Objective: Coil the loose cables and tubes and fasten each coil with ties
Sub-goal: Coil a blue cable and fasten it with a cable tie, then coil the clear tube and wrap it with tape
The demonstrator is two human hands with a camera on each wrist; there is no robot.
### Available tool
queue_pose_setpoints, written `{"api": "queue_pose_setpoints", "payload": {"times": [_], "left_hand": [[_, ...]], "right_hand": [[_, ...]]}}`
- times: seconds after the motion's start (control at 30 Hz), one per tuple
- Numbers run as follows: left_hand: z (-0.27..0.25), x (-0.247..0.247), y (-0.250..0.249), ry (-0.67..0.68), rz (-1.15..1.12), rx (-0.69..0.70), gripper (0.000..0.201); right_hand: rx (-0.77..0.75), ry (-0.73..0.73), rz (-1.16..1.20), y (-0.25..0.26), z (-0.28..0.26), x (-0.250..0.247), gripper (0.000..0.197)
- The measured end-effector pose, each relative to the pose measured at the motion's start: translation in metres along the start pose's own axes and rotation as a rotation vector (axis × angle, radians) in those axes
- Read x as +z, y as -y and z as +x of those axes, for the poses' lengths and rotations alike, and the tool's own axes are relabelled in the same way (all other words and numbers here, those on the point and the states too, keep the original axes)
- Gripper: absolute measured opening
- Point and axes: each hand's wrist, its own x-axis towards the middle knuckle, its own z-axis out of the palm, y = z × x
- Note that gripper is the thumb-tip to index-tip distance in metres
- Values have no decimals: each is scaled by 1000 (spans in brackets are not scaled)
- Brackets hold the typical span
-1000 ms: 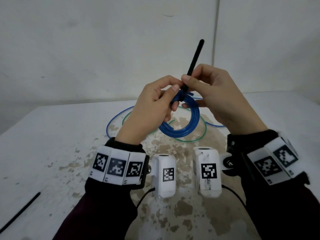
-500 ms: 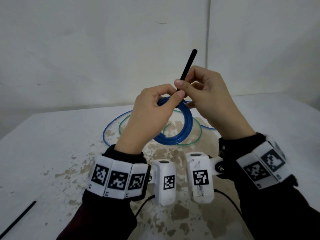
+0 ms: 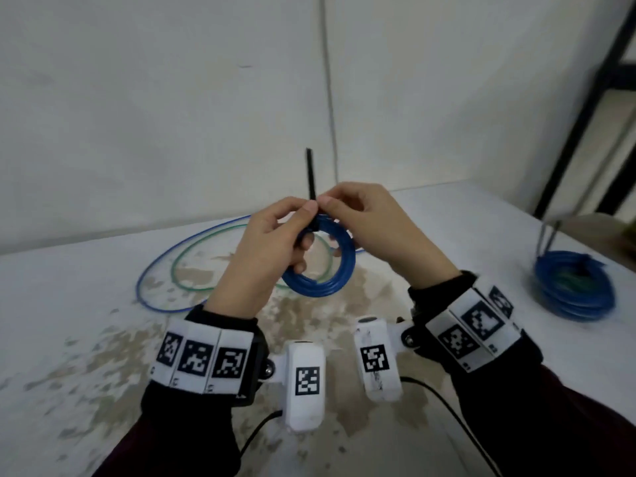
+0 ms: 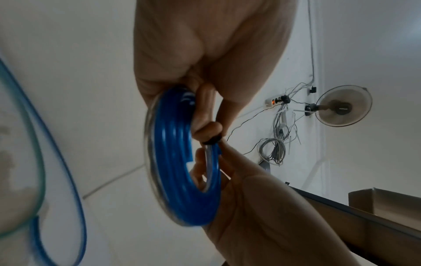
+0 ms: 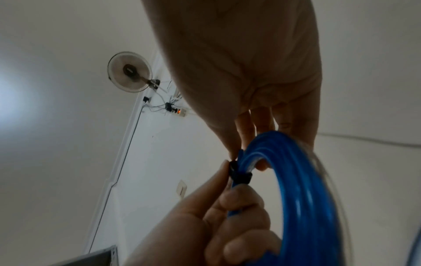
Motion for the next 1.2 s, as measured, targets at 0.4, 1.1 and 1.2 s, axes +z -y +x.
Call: {"api": "queue_pose_setpoints", "payload": {"times": [0.4,1.1,1.2], "left_hand": [[24,92,65,-60,-133,-214,25],[23,79,123,-168,-620,-590,20],[23,78,124,-162,-621,-580,20]], "right_hand": [[287,-246,118,-74,-43,-101,14],[649,-412,-287,-165,-31,-143,30],[636,-370,-409,-161,-29,-139,32]]}}
